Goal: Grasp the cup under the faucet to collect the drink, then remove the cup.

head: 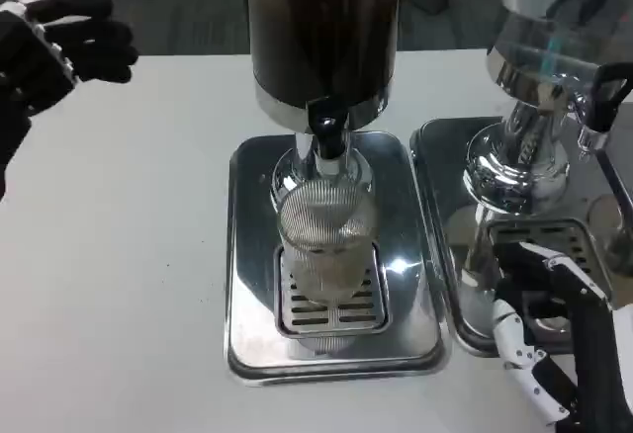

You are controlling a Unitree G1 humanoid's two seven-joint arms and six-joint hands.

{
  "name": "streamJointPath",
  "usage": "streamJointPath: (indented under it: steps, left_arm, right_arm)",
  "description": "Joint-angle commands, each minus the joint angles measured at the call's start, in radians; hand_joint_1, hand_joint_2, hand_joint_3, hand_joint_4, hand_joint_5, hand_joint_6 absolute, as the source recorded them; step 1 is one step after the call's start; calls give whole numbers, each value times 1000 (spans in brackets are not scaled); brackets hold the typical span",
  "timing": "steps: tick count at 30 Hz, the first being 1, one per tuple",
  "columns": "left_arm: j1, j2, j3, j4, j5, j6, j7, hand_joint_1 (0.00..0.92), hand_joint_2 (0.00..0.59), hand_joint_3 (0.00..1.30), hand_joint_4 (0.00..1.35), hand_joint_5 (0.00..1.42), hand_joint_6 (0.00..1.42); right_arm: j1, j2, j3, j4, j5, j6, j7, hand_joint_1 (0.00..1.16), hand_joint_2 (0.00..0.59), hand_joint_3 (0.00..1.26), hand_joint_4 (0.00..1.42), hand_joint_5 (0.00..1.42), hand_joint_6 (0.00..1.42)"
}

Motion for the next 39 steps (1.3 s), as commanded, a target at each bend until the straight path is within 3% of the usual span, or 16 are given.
streamJointPath:
  steps: [1, 6, 14, 24, 39]
  left_arm:
    - [-32, 10, 19, -37, -58, 176, -101, 0, 99, 323, 301, 318, 361]
    - [-76, 16, 24, -39, -82, 355, -191, 0, 89, 264, 208, 242, 297]
    - [-145, -24, 6, -37, -44, 470, -250, 0, 88, 237, 161, 199, 228]
    - [-208, -106, -50, -38, 39, 479, -258, 0, 89, 227, 154, 186, 206]
    - [-256, -227, -100, 4, 212, 323, -228, 0, 97, 224, 134, 168, 204]
  right_arm:
    - [-5, 1, -2, 0, 5, 4, -3, 444, 488, 419, 390, 399, 490]
    - [-17, 4, 0, 14, 9, 3, -5, 440, 488, 415, 390, 399, 488]
    - [-22, 15, 4, 31, 16, -1, -14, 436, 488, 411, 390, 399, 480]
    - [-14, 36, 14, 48, 20, -7, -38, 432, 488, 410, 405, 399, 467]
    - [12, 57, 24, 57, 25, -12, -75, 434, 492, 410, 405, 399, 466]
